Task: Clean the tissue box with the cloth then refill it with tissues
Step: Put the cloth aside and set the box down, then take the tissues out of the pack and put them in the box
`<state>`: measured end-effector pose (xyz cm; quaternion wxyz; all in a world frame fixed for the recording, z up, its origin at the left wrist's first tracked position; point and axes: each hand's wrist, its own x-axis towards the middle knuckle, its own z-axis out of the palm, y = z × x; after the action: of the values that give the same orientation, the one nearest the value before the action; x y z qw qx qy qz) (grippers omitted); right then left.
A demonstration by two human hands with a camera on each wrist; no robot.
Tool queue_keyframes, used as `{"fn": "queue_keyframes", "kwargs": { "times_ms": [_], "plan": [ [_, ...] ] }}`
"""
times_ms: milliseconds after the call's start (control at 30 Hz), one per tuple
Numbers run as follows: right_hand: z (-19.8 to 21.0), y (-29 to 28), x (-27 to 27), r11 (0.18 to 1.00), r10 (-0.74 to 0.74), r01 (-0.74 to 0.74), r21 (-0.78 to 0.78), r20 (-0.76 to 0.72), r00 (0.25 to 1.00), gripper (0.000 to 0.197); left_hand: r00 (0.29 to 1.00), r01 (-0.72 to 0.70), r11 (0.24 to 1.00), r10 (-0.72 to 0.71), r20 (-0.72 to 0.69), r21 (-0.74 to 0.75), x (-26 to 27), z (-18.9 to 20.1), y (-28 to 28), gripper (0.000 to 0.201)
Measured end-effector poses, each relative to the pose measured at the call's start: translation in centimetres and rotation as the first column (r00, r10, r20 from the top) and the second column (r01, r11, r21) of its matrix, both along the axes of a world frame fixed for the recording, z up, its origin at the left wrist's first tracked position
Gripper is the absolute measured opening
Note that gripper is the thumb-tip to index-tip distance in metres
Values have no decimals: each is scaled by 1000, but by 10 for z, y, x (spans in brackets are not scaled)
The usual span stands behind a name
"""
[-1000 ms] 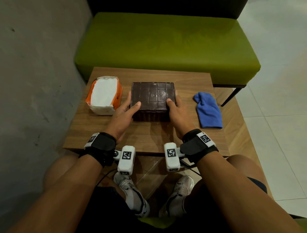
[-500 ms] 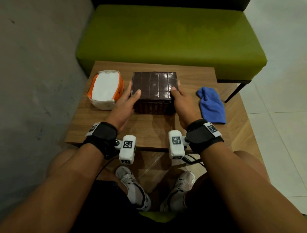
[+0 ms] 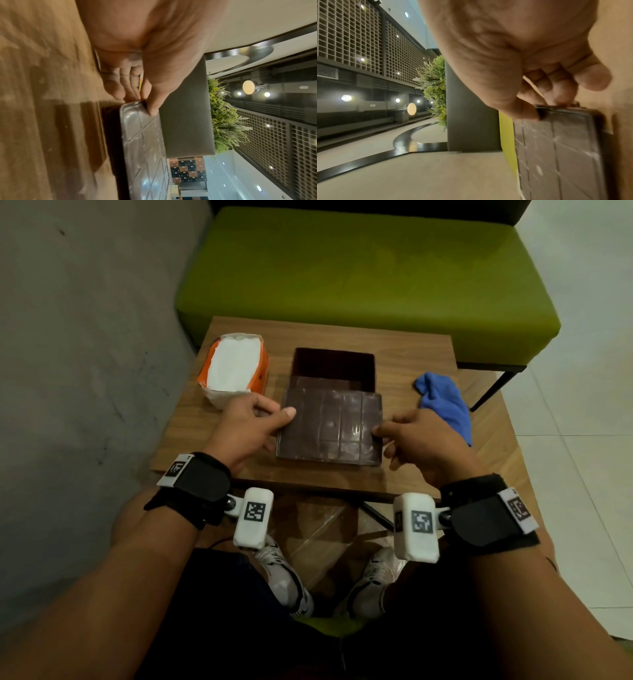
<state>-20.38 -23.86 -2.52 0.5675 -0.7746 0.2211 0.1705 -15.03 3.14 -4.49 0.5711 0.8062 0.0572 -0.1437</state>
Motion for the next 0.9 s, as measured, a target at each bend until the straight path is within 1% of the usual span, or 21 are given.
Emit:
{"fn": "queue_keyframes", "kwargs": {
  "times_ms": [67, 167, 233, 333, 433, 633, 733, 800, 833, 900],
  "plan": [
    [-7, -1, -1, 1000, 20, -20, 3, -109, 994, 3, 993, 59, 997, -52, -107, 58, -1, -9, 0, 29],
    [-19, 3, 2, 997, 34, -48, -60, -224, 974, 5, 975, 78, 993, -57, -216, 89, -1, -25, -4, 22],
    [-26, 10, 5, 988, 47, -82, -127, -260, 964, 5, 972, 63, 993, -39, -231, 101, 1, -34, -8, 18],
    [-37, 15, 14, 974, 41, -98, -203, -270, 962, 8, 974, 44, 989, -11, -226, 140, 7, -43, -15, 23],
    [-40, 17, 21, 967, 19, -93, -235, -300, 954, 14, 977, 25, 983, 16, -214, 184, 13, -53, -17, 23],
    [-44, 15, 22, 923, 50, -155, -353, -289, 956, 24, 978, -33, 976, 77, -196, 216, 12, -60, -16, 22],
    [-44, 9, 20, 886, 44, -127, -446, -193, 980, 25, 982, -61, 969, 102, -162, 240, 9, -54, -14, 23],
    [-37, 7, 17, 864, 54, -114, -491, -134, 989, 19, 987, -78, 969, 108, -119, 234, 8, -45, -10, 23],
    [-32, 8, 16, 849, 87, -140, -510, -127, 988, 15, 990, -80, 972, 104, -100, 221, 7, -39, -8, 21],
    [-19, 13, 15, 809, 224, -254, -531, -123, 967, 10, 994, -64, 981, 79, -73, 185, 8, -28, -3, 20]
  ]
}}
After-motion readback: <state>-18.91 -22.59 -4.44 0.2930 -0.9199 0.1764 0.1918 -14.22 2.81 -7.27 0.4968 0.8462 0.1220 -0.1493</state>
